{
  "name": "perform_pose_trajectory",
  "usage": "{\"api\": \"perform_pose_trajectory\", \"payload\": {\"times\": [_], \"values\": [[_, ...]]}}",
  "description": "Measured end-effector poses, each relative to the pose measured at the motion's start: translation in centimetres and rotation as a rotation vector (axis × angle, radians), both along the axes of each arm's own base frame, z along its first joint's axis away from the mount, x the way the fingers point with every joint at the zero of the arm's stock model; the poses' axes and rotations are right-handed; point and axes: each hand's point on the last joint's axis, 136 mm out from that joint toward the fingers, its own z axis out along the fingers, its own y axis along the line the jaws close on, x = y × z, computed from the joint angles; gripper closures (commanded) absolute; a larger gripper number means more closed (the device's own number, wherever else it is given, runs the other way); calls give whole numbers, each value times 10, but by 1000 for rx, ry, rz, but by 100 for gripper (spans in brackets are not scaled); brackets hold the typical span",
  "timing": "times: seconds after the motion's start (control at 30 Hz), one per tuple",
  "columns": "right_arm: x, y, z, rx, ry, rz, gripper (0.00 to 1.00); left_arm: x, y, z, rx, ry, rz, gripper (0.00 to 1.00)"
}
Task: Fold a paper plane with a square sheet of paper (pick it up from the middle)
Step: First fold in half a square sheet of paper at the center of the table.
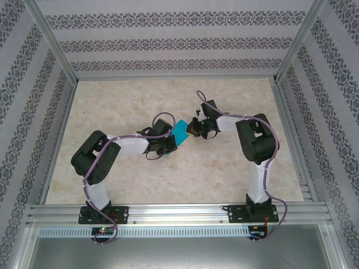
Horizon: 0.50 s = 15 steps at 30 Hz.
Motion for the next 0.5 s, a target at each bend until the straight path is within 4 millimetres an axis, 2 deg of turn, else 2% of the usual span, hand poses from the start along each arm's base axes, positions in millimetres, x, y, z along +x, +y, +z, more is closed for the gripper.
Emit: {"api": "perform_pose_trajectory", "payload": {"times": [0.2, 0.43, 0.5], "values": [[12, -13, 1, -8, -14, -38, 99, 0, 0, 0, 0, 0, 0, 100], [50, -59, 6, -105, -89, -161, 99, 0, 0, 0, 1, 2, -1, 100], [57, -66, 8, -114, -101, -179, 99, 0, 0, 0, 1, 2, -1, 100]]}}
